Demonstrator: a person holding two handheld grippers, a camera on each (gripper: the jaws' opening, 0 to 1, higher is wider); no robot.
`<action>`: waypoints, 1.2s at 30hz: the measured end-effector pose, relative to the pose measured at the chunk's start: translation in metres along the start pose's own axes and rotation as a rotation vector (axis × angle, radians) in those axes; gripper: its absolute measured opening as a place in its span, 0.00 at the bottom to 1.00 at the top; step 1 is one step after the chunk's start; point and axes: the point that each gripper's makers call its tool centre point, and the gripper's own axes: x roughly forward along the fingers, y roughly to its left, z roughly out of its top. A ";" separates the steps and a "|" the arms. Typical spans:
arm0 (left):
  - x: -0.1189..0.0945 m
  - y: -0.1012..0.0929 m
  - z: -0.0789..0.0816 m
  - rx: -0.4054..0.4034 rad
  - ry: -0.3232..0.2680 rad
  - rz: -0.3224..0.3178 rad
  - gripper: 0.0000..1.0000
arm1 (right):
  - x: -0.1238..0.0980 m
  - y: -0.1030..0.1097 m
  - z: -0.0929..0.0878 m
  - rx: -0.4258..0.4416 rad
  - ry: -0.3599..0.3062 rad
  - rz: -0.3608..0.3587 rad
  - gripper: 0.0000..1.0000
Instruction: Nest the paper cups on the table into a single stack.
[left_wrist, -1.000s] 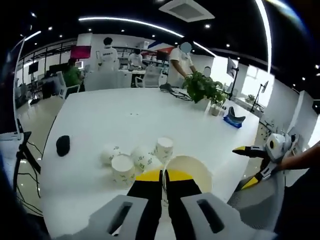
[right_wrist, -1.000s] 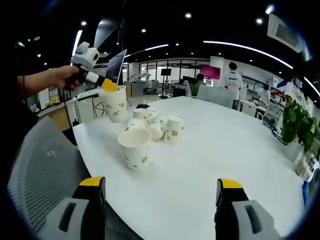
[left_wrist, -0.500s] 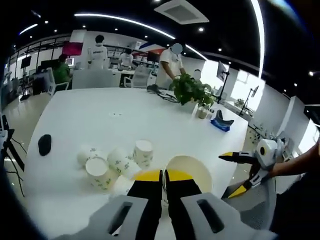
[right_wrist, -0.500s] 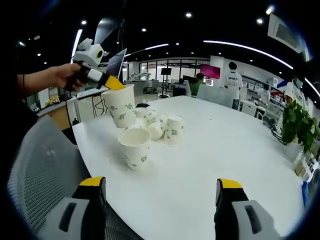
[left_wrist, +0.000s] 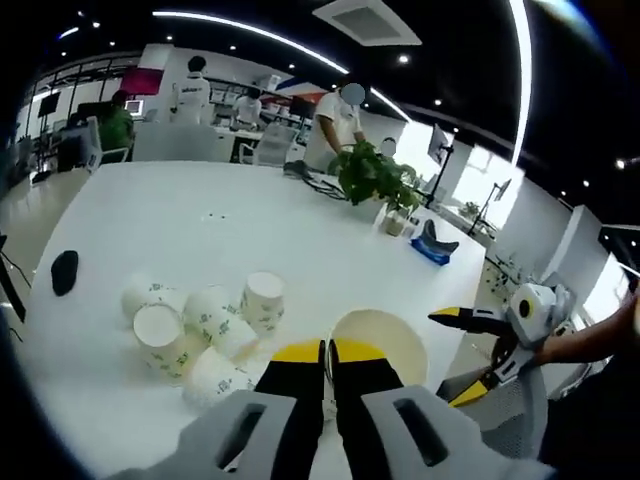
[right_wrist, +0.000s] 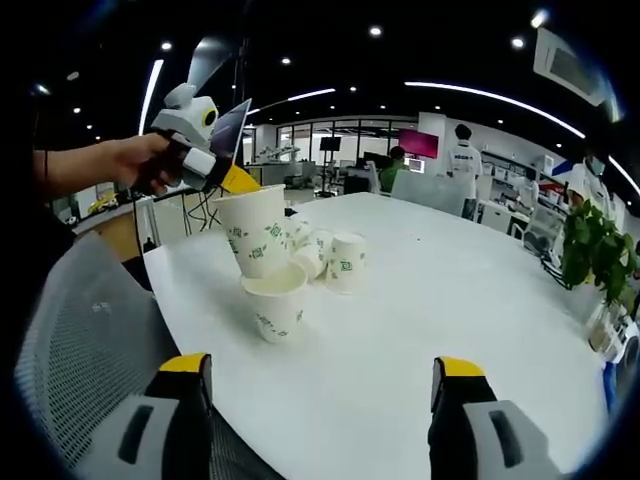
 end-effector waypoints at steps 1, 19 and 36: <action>0.001 -0.002 0.001 -0.005 -0.002 -0.008 0.00 | 0.000 0.000 0.000 0.000 0.000 -0.001 0.91; 0.026 -0.006 -0.009 0.038 0.043 -0.031 0.00 | 0.000 0.000 -0.001 0.002 0.010 -0.001 0.91; 0.049 0.004 -0.048 0.090 0.163 -0.016 0.00 | 0.001 0.001 -0.006 0.007 0.032 0.004 0.87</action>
